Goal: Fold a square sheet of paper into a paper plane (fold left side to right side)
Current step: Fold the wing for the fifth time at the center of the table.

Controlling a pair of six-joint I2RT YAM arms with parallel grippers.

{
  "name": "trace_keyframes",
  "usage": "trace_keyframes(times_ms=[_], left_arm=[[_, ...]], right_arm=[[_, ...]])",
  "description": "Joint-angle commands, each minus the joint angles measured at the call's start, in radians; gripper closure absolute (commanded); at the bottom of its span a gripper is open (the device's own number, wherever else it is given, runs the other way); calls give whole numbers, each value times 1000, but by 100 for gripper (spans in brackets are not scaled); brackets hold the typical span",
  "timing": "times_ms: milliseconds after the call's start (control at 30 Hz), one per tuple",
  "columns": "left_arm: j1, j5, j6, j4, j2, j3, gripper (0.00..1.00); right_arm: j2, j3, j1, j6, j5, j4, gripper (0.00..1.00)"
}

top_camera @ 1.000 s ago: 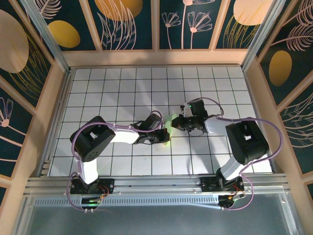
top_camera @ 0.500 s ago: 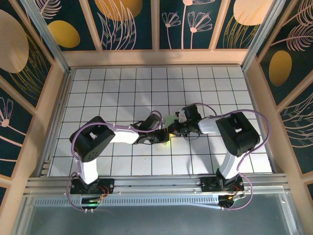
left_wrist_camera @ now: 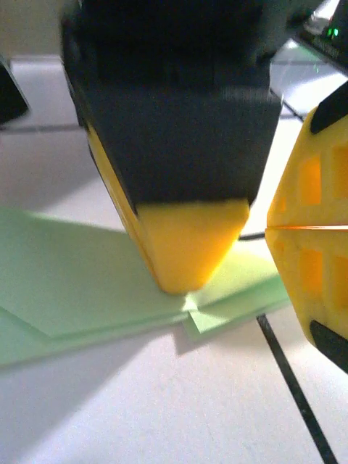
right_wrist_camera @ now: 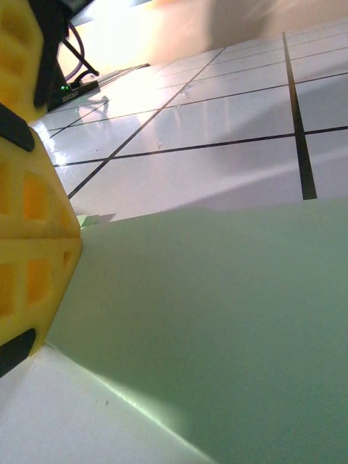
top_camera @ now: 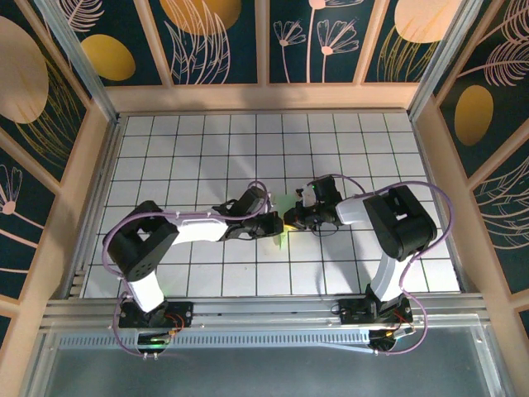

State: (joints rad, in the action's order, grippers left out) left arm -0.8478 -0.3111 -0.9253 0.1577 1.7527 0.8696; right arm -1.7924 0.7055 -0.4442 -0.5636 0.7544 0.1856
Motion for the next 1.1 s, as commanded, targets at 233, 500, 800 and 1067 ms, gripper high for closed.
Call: trace_keyframes(times_ms=[233,500,800,1067], left_arm=[[3,-198,-88,184,-45,-94,95],[-11,-214,-81,185,30,-71,95],[-13,-215,-64,171,71,-57,95],[-13,-212,-64,172,82,-68,95]], right_arm=[[-51,-37,16,38,-132,-112,100],[-50,-32,12,38,-141,-120,100],[-54,-31,11,40,-150,-126,100],[-58,-31,10,43,-155,-130,100]])
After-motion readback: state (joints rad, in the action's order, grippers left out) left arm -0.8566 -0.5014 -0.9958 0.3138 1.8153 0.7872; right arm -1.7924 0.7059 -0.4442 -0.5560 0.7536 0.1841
